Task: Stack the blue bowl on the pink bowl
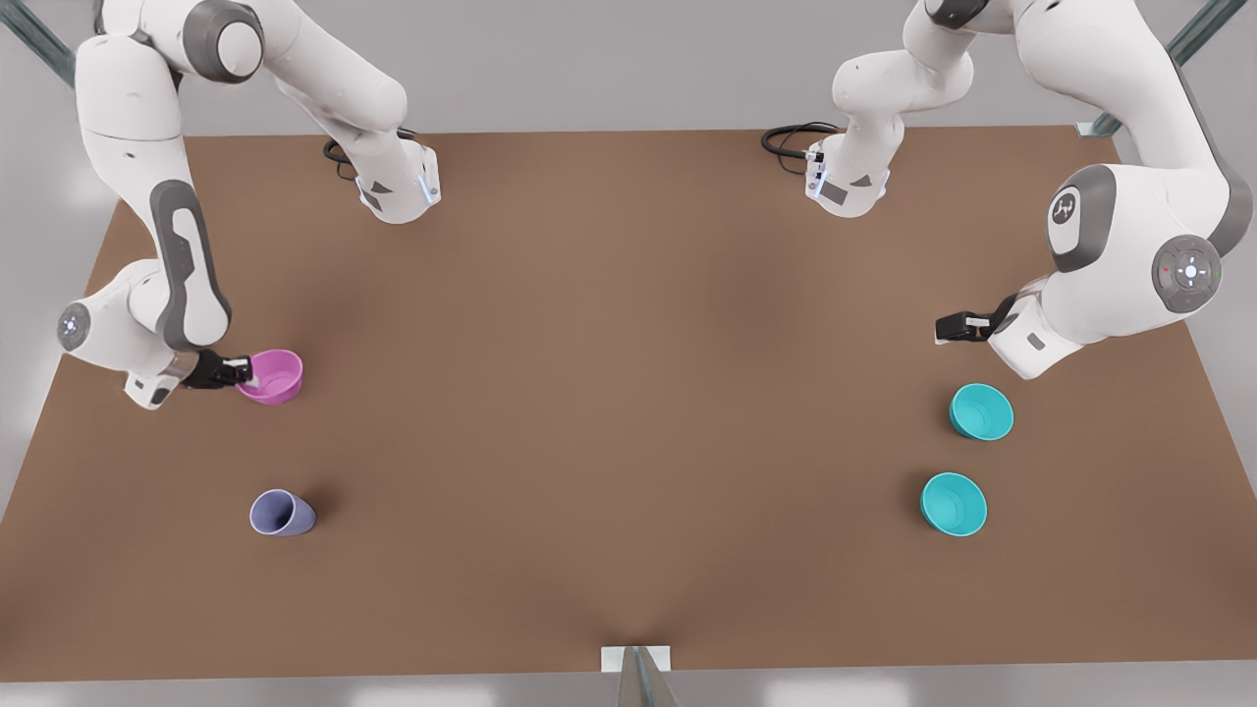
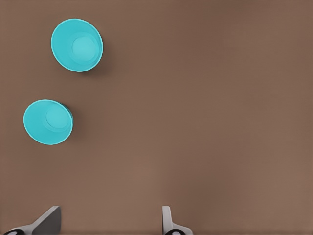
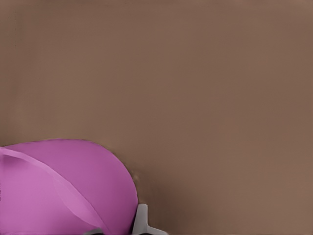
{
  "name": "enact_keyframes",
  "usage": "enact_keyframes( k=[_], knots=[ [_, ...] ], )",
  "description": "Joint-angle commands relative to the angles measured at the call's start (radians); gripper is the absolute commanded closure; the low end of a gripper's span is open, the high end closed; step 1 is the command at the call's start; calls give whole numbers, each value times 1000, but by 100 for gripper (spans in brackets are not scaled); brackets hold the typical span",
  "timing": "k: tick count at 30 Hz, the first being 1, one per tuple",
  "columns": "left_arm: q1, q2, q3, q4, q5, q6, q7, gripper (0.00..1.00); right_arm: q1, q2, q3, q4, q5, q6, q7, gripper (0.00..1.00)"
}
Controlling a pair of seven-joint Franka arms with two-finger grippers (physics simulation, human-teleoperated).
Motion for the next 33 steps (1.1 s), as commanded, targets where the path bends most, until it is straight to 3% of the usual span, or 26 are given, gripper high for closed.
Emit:
enact_keyframes(
  k=[1,4,7,9,11,14,16,27,28,29,30,31,33],
  knots=[
    [0,-1,-1,0,1,-1,0,0,110,-54,1,-14,105,-177,170,79],
    [0,-1,-1,0,1,-2,2,0,357,-107,1,-11,180,-263,526,79],
    [1,0,-1,0,2,-2,0,0,642,-36,1,85,402,-256,1039,79],
    [1,0,-1,0,1,-2,2,0,809,102,-1,295,522,-240,1394,79],
    [1,0,-1,0,2,-2,2,0,876,234,2,521,562,-223,1673,79],
    [1,0,-1,0,1,-2,-2,0,939,509,7,898,562,-222,1894,79],
    [0,-1,-1,0,1,-1,0,0,997,636,-2,1055,535,-201,1961,79],
    [33,30,12,44,-18,45,0,0,1060,750,-2,1058,447,-104,1964,79],
    [-14,34,82,44,-18,58,5,0,1060,756,-2,1058,447,-102,1962,79],
    [-141,36,220,44,-19,68,6,0,1060,761,-2,1058,449,-90,1961,79],
    [-169,36,260,44,-21,79,18,0,1058,761,-2,1058,449,-88,1961,60],
    [-171,40,260,44,-22,78,26,0,1058,761,-2,1056,449,-82,1962,2],
    [-169,57,265,47,-24,81,29,0,1058,759,-2,1056,450,-79,1958,0]
  ],
)
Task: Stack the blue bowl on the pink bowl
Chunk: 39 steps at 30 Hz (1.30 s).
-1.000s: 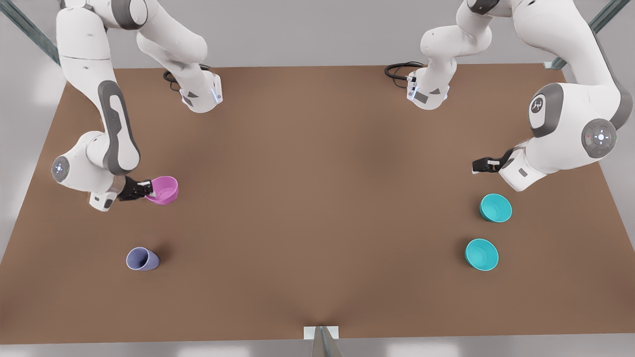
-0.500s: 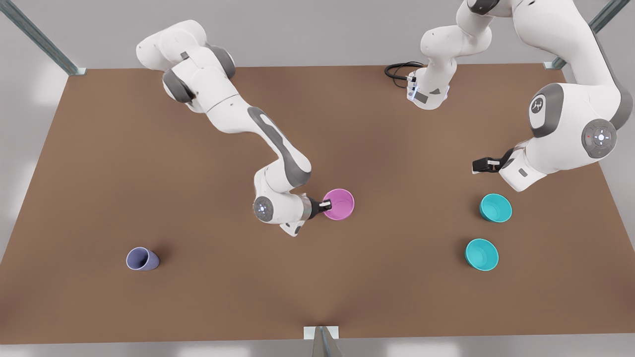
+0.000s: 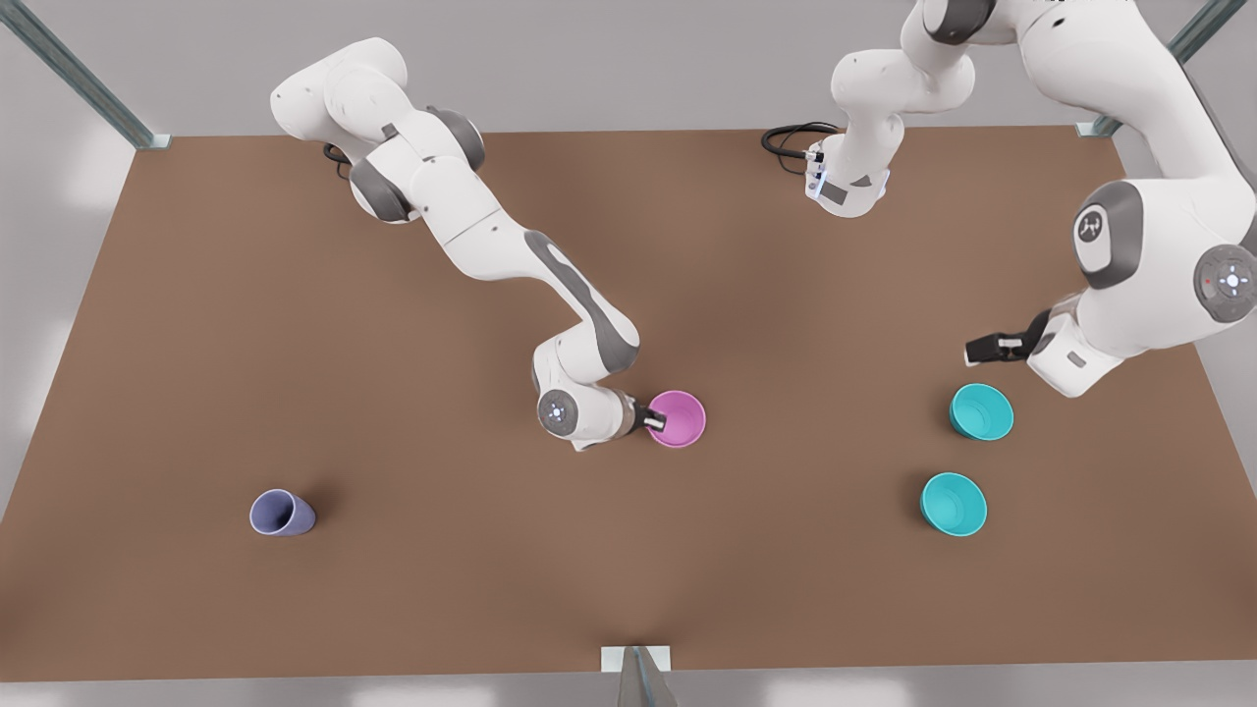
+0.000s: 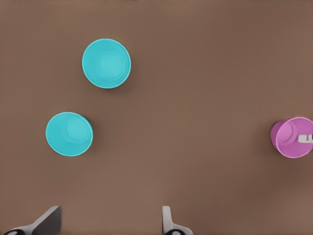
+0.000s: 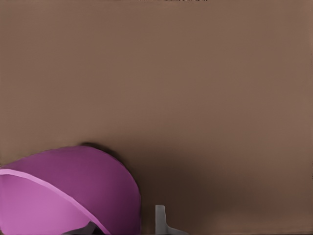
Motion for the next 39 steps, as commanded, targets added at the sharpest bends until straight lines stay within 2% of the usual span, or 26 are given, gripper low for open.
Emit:
enact_keyframes(
  k=[1,4,5,6,8,10,11,13,16,18,23,24,25,30,32,33,34,39],
  knots=[
    [-5,30,8,29,-2,22,23,0,-3,-9,0,0,2,21,446,0],
    [14,91,74,55,-28,22,248,0,-75,-103,6,-3,4,-19,428,0],
    [44,162,117,104,-88,22,345,0,-129,-143,6,-4,4,-68,353,0],
    [90,239,119,161,-108,48,443,0,-187,-172,5,-6,-4,-146,256,0],
    [141,319,122,161,-126,191,520,0,-368,-181,0,-15,-21,-394,-129,0],
    [162,397,122,163,-177,276,522,0,-557,-173,-1,-9,-257,-670,-552,0],
    [165,414,122,155,-179,277,555,0,-586,-216,-1,-7,-422,-712,-720,0],
    [175,424,151,112,-177,277,666,0,-620,-435,2,-15,-666,-718,-905,0],
    [208,448,162,31,-180,378,723,0,-620,-669,-3,-24,-697,-994,-941,0],
    [213,438,200,-40,-183,383,779,0,-633,-773,-1,-26,-700,-1004,-936,0],
    [208,446,218,-156,-209,423,847,0,-637,-841,3,-41,-731,-967,-935,0],
    [192,452,218,-173,-209,458,847,0,-638,-856,5,-58,-731,-947,-933,0],
    [189,452,218,-184,-211,464,851,0,-638,-933,6,-174,-729,-856,-904,0],
    [178,483,218,-196,-269,487,851,1,-632,-879,0,-205,-731,-849,-889,0],
    [178,483,218,-196,-284,487,850,48,-637,-870,-1,-199,-723,-839,-890,0],
    [179,484,218,-196,-289,486,848,68,-637,-870,-1,-202,-722,-839,-890,0],
    [179,484,218,-196,-289,486,848,78,-637,-870,-1,-205,-717,-841,-890,0],
    [178,478,218,-189,-288,484,848,79,-638,-862,-1,-205,-716,-841,-893,0]
  ],
)
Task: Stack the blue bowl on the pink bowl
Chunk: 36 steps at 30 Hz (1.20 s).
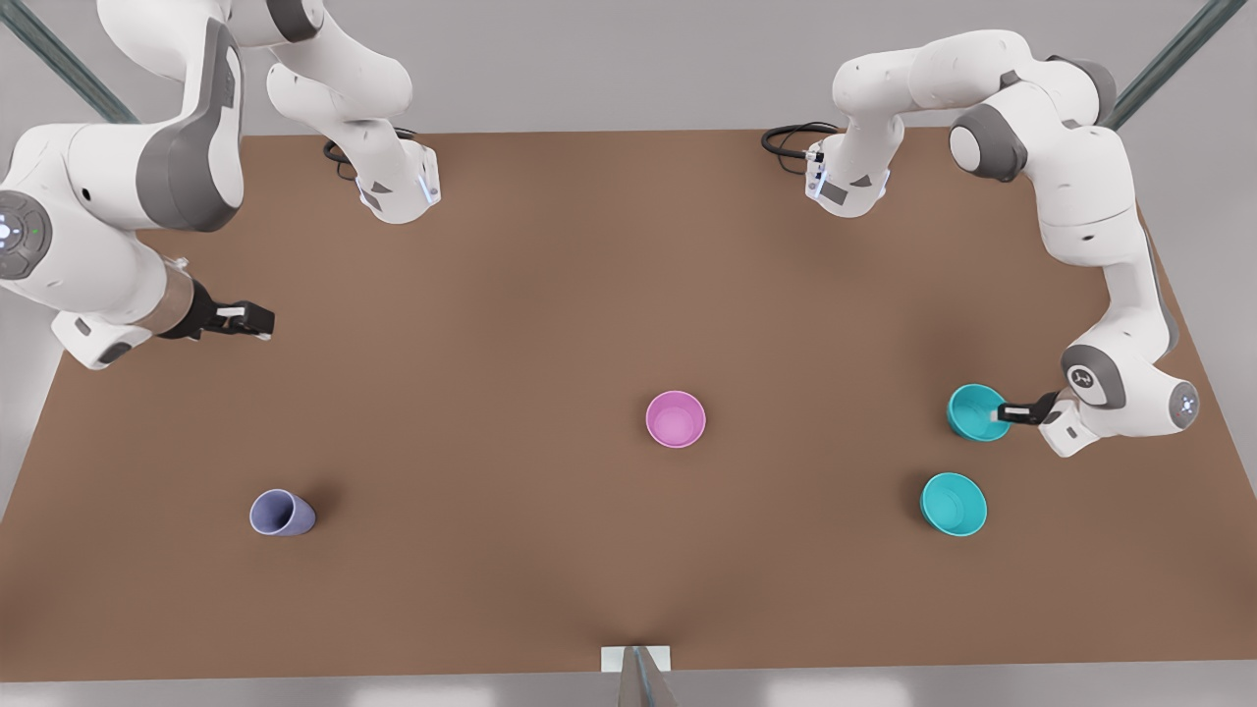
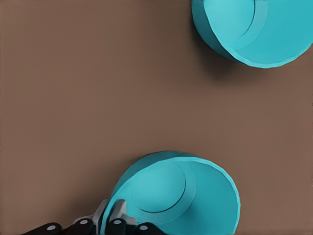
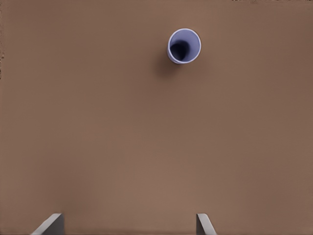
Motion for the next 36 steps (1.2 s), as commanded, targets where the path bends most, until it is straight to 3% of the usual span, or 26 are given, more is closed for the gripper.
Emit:
enact_keyframes(
  k=[1,4,8,10,15,17,21,25,36],
  knots=[
    [-16,-36,0,2,1,2,148,79,0,-1,0,0,3,7,-179,0],
    [-88,-154,0,1,1,-109,61,79,-1,5,0,0,6,7,-184,0],
    [-424,-280,-35,-1,-6,-182,-471,79,-1,8,0,5,9,8,-187,0],
    [-579,-219,-69,59,0,-127,-617,79,-1,8,0,5,7,8,-187,0],
    [-772,103,-72,507,-5,-127,-1300,79,-1,13,0,4,7,8,-187,0],
    [-777,173,-87,582,-14,-118,-1380,79,-1,13,-2,4,9,8,-187,0],
    [-769,171,-92,556,-12,-234,-1355,79,-1,15,-2,4,7,8,-185,0],
    [-737,160,-156,518,3,-235,-1341,79,-1,18,0,4,7,8,-185,0],
    [-730,165,-162,481,23,-213,-1341,79,-1,18,0,4,9,8,-185,0]
  ],
)
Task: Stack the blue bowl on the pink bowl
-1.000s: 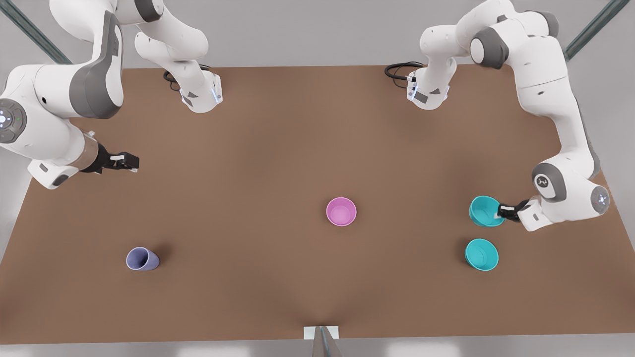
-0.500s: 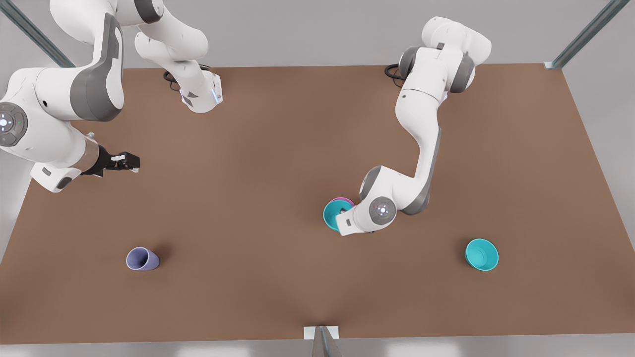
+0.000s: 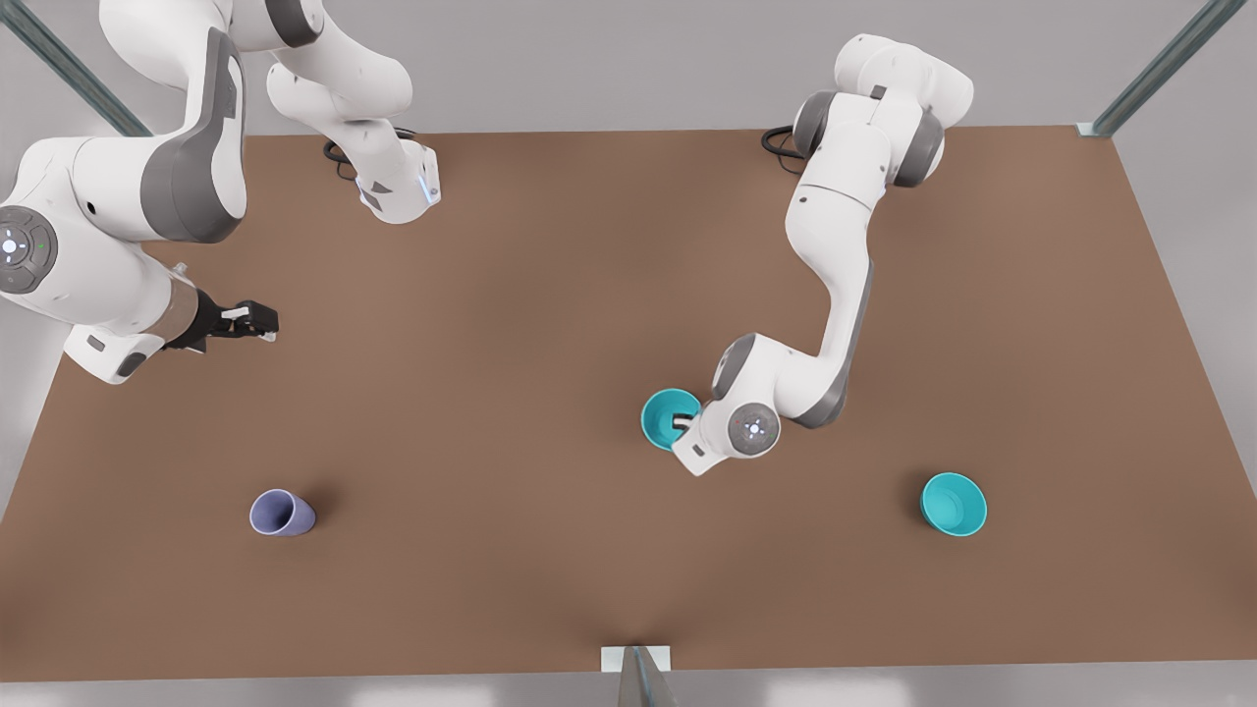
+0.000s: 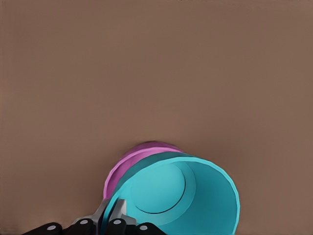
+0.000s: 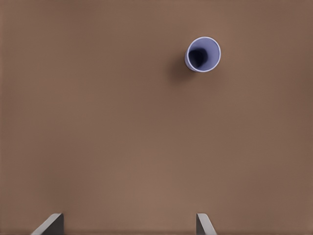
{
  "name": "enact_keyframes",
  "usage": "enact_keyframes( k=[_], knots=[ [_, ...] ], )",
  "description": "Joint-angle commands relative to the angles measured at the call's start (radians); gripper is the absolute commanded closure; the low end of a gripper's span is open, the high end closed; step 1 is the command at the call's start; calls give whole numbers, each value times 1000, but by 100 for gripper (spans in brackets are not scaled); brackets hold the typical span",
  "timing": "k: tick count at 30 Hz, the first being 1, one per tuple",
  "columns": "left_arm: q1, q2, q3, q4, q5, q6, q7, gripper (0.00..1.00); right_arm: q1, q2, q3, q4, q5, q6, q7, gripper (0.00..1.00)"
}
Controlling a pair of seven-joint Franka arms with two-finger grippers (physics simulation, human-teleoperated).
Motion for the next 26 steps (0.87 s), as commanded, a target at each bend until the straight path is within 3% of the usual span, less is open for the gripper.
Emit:
enact_keyframes(
  k=[1,6,7,8,11,14,17,18,20,22,26],
  knots=[
    [-1,-1,0,-6,7,-3,-298,79,0,-1,0,0,1,0,-25,0],
    [1,-3,-9,-24,8,-3,-298,79,0,-1,0,0,-1,0,-25,0],
    [2,-3,-9,-24,8,-4,-296,61,0,-1,0,0,-1,0,-25,0],
    [5,-3,-9,-26,10,-4,-295,0,0,-1,0,0,1,0,-25,0],
    [90,-56,-78,-36,103,-55,-289,0,0,2,0,2,-1,0,-25,0],
    [206,-268,-130,-16,292,-371,-289,0,0,2,0,2,-1,0,-26,0],
    [245,-306,-123,215,306,-641,-287,0,0,2,0,2,-1,0,-26,0],
    [255,-348,-123,220,306,-656,-266,0,0,2,0,2,-1,0,-25,0],
    [353,-455,-130,202,330,-650,272,0,0,2,0,2,-1,0,-26,0],
    [377,-648,-141,-73,405,-466,405,0,0,2,0,2,-1,0,-25,0],
    [374,-647,-141,-72,395,-478,368,0,0,2,0,2,-1,0,-26,0]
  ],
)
